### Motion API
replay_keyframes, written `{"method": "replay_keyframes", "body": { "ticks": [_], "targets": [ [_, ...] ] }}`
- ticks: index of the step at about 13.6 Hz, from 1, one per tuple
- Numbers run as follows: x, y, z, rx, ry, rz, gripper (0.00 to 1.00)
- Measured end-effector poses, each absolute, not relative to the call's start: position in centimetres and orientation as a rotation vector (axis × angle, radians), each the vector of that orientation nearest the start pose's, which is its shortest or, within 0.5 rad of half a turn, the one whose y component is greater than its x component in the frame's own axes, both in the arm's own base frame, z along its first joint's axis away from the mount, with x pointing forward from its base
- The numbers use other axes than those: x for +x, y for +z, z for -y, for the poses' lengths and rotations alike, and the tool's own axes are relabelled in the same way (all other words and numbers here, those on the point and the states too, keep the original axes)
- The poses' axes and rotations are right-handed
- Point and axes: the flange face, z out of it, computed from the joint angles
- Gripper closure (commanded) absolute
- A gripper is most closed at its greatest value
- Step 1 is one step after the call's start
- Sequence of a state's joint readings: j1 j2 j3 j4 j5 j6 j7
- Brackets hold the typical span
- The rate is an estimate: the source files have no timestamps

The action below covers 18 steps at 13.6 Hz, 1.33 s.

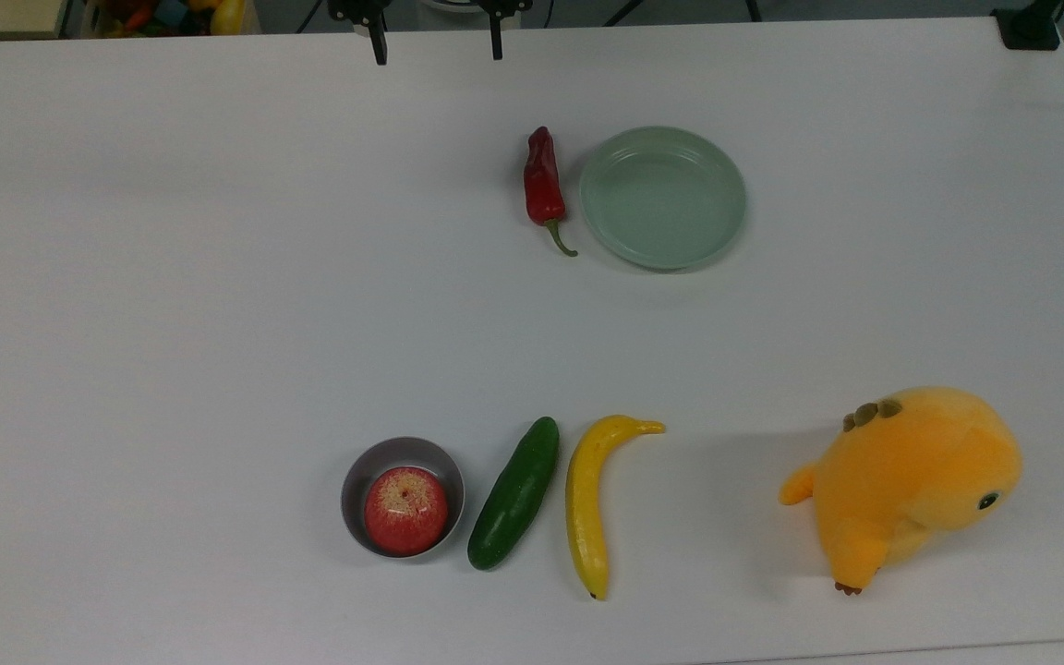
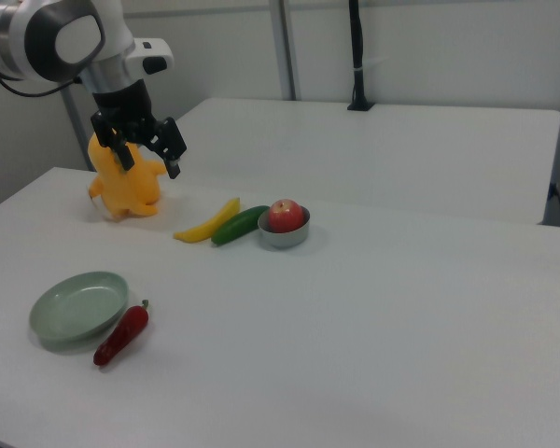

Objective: Red apple placed in the center of the desktop
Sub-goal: 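Move the open gripper down toward the red apple in the grey bowl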

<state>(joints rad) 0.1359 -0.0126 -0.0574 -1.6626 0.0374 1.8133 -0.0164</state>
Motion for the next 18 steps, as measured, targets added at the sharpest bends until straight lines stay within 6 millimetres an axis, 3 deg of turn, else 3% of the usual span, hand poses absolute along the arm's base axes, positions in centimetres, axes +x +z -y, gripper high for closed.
{"method": "replay_keyframes", "body": {
  "ticks": [10, 14, 18],
  "targets": [
    [57.2, 60.2, -5.8, -3.087, -0.220, 0.171, 0.00],
    [60.7, 58.5, -6.0, -3.068, -0.413, 0.163, 0.00],
    [65.7, 55.8, -5.9, -3.056, -0.549, 0.136, 0.00]
  ]
}}
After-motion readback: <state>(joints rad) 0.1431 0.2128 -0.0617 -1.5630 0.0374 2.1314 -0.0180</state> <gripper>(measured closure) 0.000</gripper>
